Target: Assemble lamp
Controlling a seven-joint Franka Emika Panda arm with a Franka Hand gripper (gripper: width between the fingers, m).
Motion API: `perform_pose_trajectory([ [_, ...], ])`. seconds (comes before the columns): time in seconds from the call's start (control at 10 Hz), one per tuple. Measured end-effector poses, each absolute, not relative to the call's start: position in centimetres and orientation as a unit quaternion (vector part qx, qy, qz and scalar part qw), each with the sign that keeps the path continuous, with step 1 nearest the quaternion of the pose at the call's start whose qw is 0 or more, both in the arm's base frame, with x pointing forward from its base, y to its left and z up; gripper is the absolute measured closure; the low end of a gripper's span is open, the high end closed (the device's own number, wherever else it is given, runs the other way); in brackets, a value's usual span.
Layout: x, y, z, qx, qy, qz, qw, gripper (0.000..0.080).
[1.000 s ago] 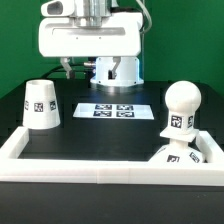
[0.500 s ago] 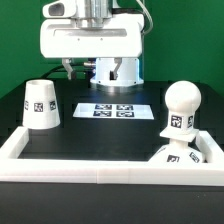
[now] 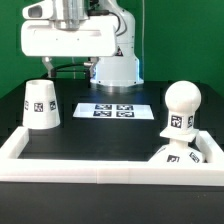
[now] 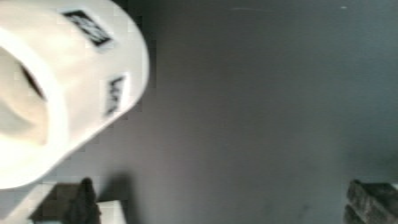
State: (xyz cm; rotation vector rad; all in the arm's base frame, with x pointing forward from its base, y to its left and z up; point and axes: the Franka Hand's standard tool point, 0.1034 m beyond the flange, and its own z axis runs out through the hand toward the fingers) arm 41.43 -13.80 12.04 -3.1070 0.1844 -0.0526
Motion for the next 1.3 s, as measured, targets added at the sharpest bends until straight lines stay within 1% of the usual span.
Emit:
perform_pose_trajectory([
  [0.2, 40.8, -15.5, 12.2, -0.998, 0.063, -0.019, 0.013, 0.0101],
  [0.5, 40.4, -16.0, 11.7, -0.998, 0.063, -0.019, 0.01, 0.0101],
  [0.9, 39.6, -16.2, 9.9, -0.998, 0.062, -0.023, -0.005, 0.0101],
  [1.0, 38.6, -15.9, 9.0, -0.998, 0.061, -0.021, -0.009, 0.0101],
  [1.3, 38.3, -15.5, 7.9, -0.998, 0.055, -0.015, -0.013, 0.0101],
])
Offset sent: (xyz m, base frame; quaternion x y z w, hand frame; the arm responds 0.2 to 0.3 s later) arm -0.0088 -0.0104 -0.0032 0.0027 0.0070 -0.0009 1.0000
